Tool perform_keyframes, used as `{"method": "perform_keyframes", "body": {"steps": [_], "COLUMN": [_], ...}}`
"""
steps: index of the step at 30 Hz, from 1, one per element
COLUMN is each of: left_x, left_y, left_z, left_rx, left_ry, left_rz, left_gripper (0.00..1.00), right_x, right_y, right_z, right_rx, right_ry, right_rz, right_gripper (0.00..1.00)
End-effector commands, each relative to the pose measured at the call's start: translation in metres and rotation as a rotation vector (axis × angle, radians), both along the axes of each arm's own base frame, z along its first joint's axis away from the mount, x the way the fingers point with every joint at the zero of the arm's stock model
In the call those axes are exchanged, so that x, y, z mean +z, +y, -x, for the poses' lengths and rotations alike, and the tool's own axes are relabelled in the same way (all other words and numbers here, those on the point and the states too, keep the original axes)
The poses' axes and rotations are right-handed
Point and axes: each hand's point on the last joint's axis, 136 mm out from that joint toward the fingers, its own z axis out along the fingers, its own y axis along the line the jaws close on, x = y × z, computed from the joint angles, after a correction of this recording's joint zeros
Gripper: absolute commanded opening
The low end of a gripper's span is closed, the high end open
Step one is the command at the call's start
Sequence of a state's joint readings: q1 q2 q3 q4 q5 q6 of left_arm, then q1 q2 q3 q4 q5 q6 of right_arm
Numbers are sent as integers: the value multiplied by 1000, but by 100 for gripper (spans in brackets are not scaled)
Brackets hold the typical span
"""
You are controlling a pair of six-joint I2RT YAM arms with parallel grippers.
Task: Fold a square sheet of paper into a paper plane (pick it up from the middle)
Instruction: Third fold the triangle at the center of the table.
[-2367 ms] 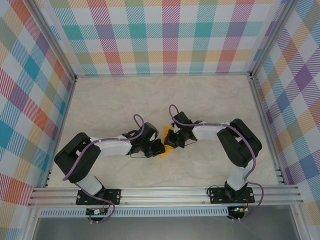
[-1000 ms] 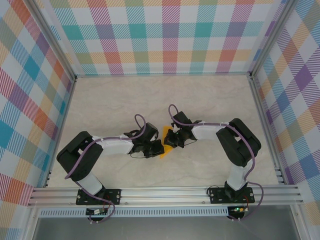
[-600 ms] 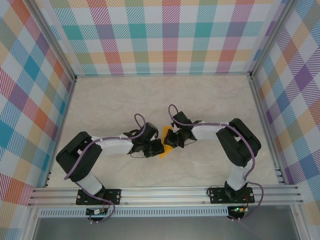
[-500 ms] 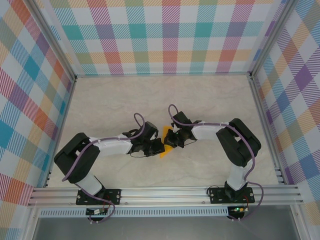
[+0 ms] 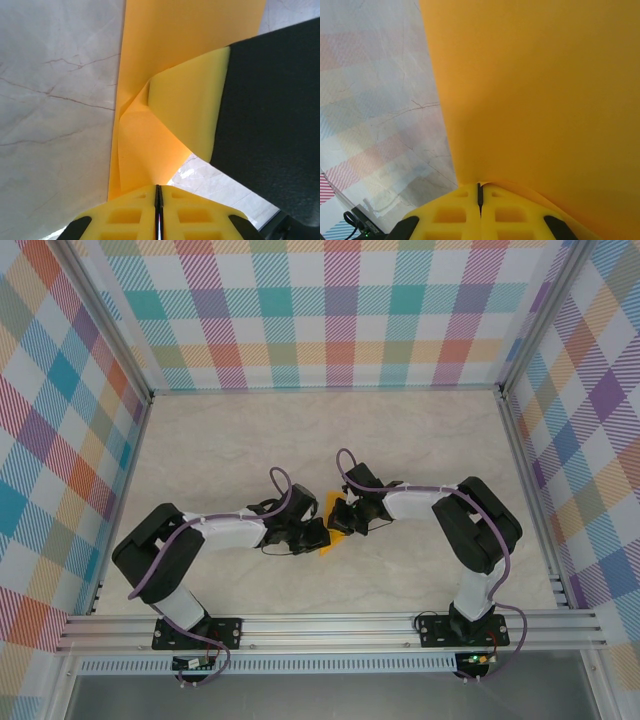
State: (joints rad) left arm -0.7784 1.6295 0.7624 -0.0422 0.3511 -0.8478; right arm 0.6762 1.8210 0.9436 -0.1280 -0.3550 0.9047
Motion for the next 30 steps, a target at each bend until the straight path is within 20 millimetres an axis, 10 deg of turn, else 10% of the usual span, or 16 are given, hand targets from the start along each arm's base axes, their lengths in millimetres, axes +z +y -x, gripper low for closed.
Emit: {"method": "perform_keyframes", "body": {"steps": [1, 30], "left_x": [4, 24], "left_y": [-10, -2], "left_z": [0, -10], "left_rx": [-30, 19], "left_ry": [-14, -101], "left_rz": [16, 13], "left_gripper": [11, 11], "right_x": [6, -8], "right_y": [2, 3], "right_z": [-4, 4], "right_rx": [-3, 54], "right_ry": [-42, -1], "right_rz": [-10, 4], "right_gripper": [5, 6]}}
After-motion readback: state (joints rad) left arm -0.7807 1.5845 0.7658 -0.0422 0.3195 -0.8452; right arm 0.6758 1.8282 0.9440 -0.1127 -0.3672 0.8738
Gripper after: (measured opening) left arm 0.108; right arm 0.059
